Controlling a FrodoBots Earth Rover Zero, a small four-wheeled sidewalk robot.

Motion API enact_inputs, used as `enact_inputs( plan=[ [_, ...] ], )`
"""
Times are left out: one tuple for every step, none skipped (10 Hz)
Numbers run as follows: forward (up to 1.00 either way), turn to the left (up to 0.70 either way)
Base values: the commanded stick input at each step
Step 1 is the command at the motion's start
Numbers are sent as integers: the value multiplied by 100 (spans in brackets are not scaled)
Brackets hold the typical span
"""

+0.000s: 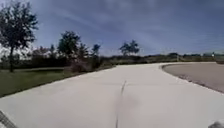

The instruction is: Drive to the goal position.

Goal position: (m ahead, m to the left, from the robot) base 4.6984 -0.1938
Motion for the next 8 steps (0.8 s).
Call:
enact_inputs(
  plan=[
    [85, 0],
    [85, 0],
    [85, 0],
    [85, 0],
    [85, 0],
    [85, 0],
    [85, 0],
    [85, 0]
  ],
)
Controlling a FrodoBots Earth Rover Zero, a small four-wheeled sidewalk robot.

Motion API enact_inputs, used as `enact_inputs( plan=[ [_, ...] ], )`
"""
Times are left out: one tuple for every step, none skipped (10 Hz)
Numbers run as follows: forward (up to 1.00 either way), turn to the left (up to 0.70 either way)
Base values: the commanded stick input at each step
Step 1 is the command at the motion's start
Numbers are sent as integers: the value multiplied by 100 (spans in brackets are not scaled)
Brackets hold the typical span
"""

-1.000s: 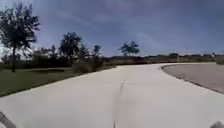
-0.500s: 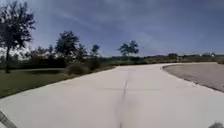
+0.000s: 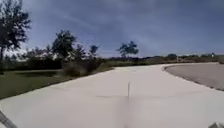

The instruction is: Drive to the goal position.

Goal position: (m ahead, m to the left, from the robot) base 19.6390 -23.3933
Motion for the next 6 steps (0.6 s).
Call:
enact_inputs(
  plan=[
    [85, 0],
    [85, 0],
    [85, 0],
    [85, 0],
    [85, 0],
    [85, -32]
  ],
)
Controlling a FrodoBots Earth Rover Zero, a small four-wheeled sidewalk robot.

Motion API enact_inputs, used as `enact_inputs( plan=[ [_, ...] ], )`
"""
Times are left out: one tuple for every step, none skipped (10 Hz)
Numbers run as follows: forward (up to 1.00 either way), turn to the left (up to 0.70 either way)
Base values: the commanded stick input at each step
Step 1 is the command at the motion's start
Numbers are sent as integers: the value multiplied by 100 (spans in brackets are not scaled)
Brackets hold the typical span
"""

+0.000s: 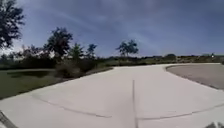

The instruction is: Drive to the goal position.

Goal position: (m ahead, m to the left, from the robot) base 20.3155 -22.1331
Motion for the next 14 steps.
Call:
enact_inputs(
  plan=[
    [85, -34],
    [85, -34],
    [85, -1],
    [85, 0],
    [85, 0],
    [85, 0],
    [85, 0],
    [85, 0],
    [85, 0],
    [85, 0],
    [85, 0],
    [85, 0],
    [85, 0],
    [85, 0]
  ],
)
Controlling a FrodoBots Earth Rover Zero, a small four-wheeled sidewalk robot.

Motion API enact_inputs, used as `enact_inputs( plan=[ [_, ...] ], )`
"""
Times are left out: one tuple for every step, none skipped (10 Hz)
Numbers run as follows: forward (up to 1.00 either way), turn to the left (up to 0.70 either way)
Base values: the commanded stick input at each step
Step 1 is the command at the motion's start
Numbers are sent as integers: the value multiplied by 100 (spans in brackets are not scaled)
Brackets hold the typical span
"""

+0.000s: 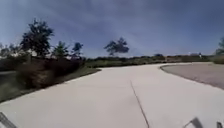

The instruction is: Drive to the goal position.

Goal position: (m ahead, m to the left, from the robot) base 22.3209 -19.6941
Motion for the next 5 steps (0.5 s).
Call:
enact_inputs(
  plan=[
    [85, 0],
    [85, 0],
    [85, 0],
    [85, -25],
    [85, -33]
  ],
)
